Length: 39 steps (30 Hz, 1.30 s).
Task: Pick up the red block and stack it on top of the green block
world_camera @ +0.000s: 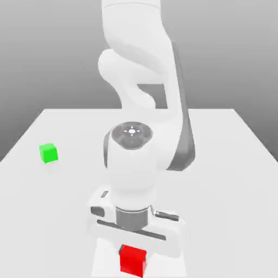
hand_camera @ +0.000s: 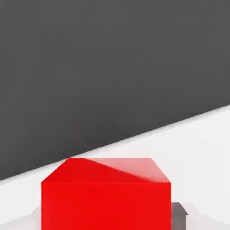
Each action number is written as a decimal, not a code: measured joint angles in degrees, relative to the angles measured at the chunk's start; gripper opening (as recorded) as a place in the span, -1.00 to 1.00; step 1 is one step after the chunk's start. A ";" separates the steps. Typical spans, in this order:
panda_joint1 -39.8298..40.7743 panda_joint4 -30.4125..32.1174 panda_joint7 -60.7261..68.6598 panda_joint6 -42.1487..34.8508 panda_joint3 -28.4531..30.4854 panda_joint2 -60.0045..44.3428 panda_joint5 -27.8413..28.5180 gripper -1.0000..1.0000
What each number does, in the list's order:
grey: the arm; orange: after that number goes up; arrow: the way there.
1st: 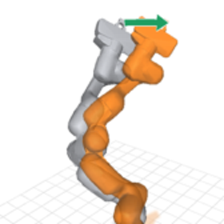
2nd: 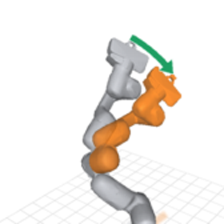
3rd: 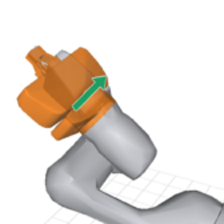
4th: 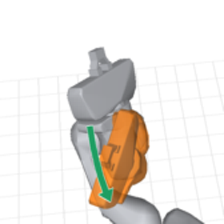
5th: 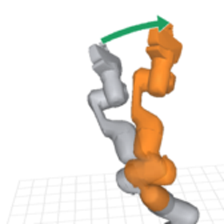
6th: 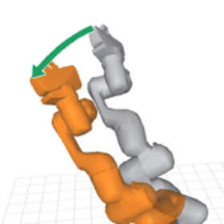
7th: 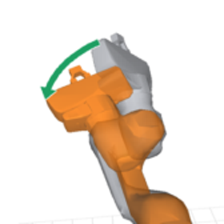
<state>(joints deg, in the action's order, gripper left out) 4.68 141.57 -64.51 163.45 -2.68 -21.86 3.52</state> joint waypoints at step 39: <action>47.26 22.44 1.66 -14.14 35.67 39.64 22.37 -1.00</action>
<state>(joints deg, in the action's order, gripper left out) 51.94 164.01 -62.85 149.31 33.00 17.78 25.89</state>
